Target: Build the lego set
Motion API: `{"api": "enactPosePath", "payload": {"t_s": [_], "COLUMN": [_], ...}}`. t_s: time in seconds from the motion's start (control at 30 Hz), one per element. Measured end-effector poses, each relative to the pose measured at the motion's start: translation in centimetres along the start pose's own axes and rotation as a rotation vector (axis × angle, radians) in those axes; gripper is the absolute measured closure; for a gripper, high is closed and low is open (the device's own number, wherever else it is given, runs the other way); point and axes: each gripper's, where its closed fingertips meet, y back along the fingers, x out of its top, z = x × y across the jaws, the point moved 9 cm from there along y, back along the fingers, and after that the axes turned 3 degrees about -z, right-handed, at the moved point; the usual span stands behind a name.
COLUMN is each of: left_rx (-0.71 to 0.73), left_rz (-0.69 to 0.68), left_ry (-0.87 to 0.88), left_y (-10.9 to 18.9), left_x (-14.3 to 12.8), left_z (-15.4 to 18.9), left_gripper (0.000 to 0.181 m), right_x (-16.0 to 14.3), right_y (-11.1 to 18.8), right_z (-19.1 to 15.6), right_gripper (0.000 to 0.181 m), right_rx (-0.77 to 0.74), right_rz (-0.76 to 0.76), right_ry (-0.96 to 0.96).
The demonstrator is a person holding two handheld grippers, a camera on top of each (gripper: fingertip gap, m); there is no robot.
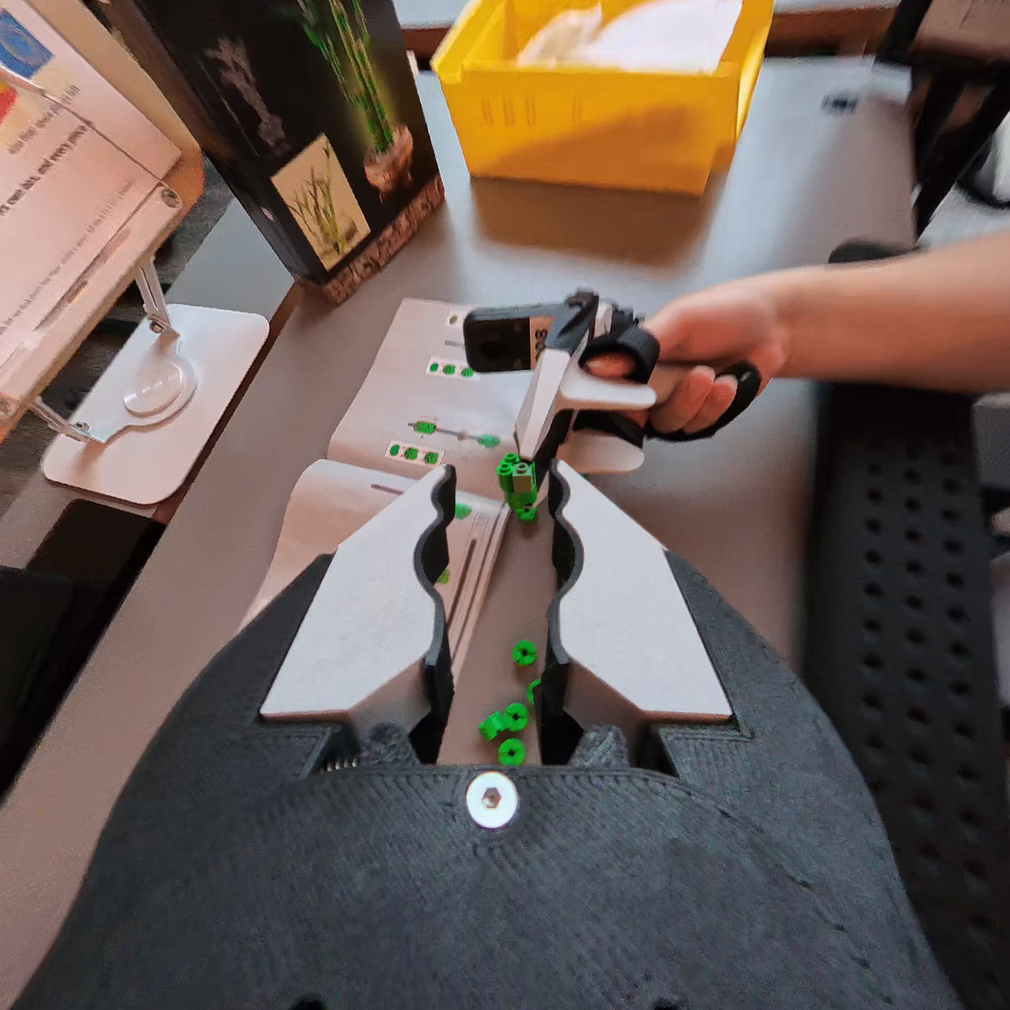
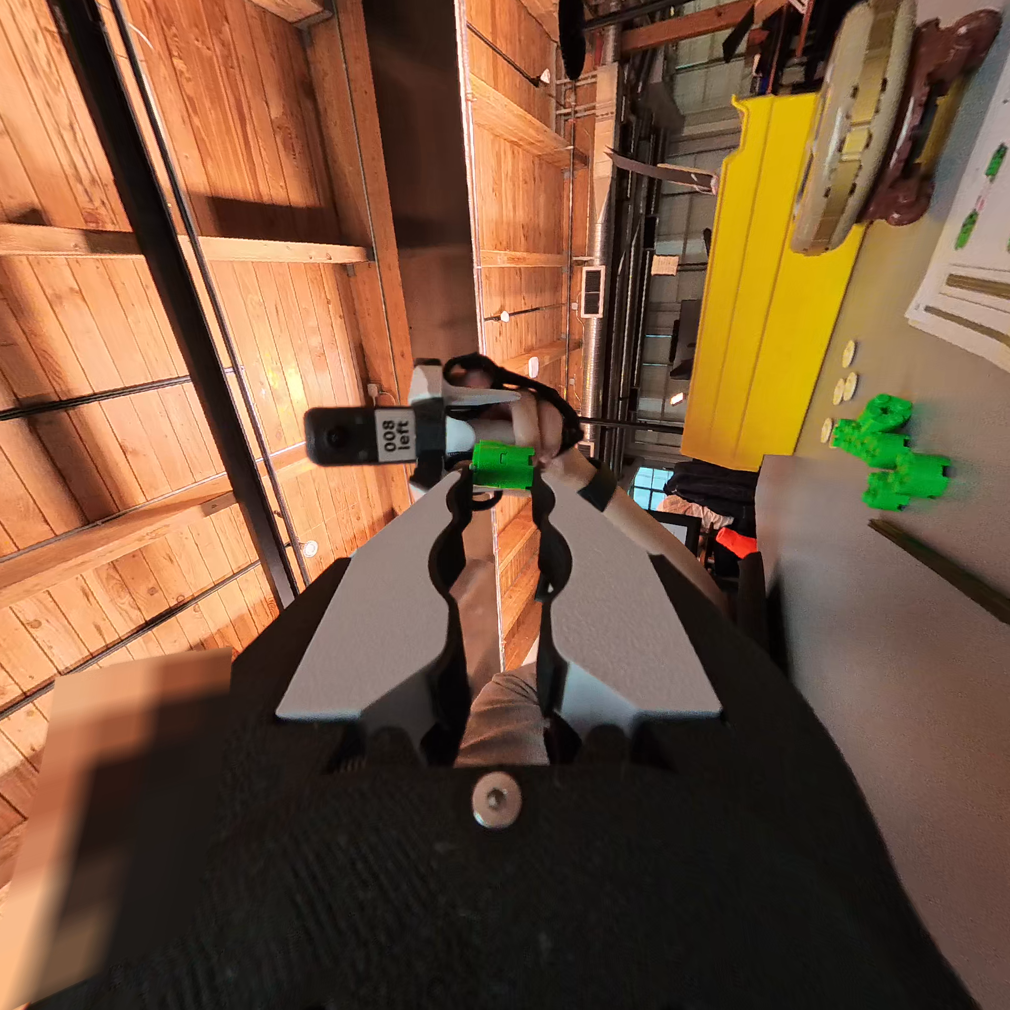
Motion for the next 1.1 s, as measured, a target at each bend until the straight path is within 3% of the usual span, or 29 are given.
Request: {"api": "enactPosePath", "payload": {"t_s": [0.17, 0.27, 0.43, 0.6, 0.7, 1.1], "left_rx": [-0.276, -0.340, -0.131, 0.002, 0.009, -0.010], "left_rz": [0.112, 0.152, 0.246, 0.186, 0.129, 0.124], "left_ry": [0.455, 0.572, 0.263, -0.014, -0.056, -0.067], "left_y": [-0.9, -2.0, -1.4, -1.4, -2.2, -3.0], "left_x": [-0.2, -0.6, 0.0, 0.1, -0.2, -0.4], "left_z": [-2.2, -3.2, -3.1, -1.1, -0.7, -0.6], "left_gripper": [0.131, 0.130, 0.137, 0.174, 0.175, 0.176], "right_x": [0.8, 1.2, 1.4, 1.2, 1.1, 1.0], "right_y": [0.3, 0.7, 1.3, 1.0, 0.9, 0.8], "right_z": [-0.7, -1.3, -1.2, -0.8, -0.9, -0.8], "right_gripper": [0.162, 0.162, 0.162, 0.162, 0.162, 0.162], "right_rx": [0.021, 0.043, 0.091, 0.087, 0.091, 0.073], "right_rz": [0.026, 0.056, 0.090, 0.080, 0.082, 0.069], "right_ry": [0.132, 0.168, 0.082, 0.065, 0.064, 0.065]}}
